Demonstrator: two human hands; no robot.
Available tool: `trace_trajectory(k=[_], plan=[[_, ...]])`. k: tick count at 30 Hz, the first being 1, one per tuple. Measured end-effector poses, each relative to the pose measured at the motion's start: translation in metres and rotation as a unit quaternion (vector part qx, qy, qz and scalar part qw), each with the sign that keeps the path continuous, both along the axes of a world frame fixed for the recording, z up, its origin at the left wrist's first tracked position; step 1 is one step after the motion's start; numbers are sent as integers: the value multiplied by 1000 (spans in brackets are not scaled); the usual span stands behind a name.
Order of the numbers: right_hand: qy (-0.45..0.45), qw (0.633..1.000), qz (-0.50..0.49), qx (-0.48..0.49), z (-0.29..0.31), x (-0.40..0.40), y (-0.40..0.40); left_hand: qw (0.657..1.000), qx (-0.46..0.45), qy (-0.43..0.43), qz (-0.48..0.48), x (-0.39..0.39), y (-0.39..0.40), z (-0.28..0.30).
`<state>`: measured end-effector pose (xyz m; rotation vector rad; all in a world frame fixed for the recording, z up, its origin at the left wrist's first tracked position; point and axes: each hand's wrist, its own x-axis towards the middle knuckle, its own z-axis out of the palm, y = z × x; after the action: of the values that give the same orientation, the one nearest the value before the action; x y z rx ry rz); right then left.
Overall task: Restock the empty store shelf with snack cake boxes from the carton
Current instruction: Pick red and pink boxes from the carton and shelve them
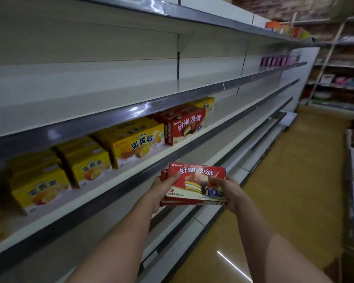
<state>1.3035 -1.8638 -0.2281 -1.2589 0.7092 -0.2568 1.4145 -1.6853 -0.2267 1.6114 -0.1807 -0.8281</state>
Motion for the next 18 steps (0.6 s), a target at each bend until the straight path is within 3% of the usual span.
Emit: trace_trajectory(k=[11,18], plan=[[25,997,-45,-57,-5,70,-85,999,10,-23,22,68,-108,-4],[38,996,-63,-56,3,96,-195,999,-4,-30,16,97,-216,0]])
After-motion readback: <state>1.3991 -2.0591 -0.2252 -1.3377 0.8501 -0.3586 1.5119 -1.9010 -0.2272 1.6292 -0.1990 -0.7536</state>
